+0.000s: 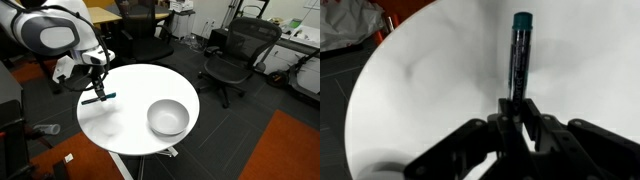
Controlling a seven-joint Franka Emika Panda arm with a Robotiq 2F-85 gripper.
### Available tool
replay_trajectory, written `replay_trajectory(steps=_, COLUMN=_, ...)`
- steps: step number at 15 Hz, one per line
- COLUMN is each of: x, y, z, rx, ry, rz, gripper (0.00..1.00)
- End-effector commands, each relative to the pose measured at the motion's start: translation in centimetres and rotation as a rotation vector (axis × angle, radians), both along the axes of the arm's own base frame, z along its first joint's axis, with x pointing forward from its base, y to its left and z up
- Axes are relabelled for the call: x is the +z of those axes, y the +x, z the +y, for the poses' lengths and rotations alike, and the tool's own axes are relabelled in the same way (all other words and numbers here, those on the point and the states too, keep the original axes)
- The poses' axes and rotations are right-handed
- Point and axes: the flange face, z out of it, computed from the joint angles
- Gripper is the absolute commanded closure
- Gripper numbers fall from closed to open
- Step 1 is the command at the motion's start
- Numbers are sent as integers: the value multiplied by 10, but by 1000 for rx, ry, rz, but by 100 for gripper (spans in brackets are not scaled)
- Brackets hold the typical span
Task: Take the marker out of the bowl and place it on the table
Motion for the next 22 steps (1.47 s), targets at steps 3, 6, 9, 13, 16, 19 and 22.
replay_trajectory(steps=3, x=-13, y=-17, z=49, rx=92, ry=8, rz=-18, gripper=95)
replay_trajectory(steps=6, x=-16, y=-13, z=69, rx=140, ry=3, rz=-18, gripper=95)
replay_trajectory(steps=9, x=-22, y=-10, z=79, rx=170, ry=1, rz=-9, gripper=95)
replay_trajectory(steps=13, x=-31, y=-2, z=80, rx=188, ry=-6, rz=-8, gripper=95)
replay_trajectory(steps=16, x=-36, y=6, z=81, rx=200, ry=-11, rz=-17, gripper=95)
replay_trajectory(steps=19, x=-41, y=12, z=82, rx=202, ry=-12, rz=-19, gripper=95)
replay_trajectory(steps=22, x=-43, y=15, z=83, rx=197, ry=-13, rz=-17, gripper=49)
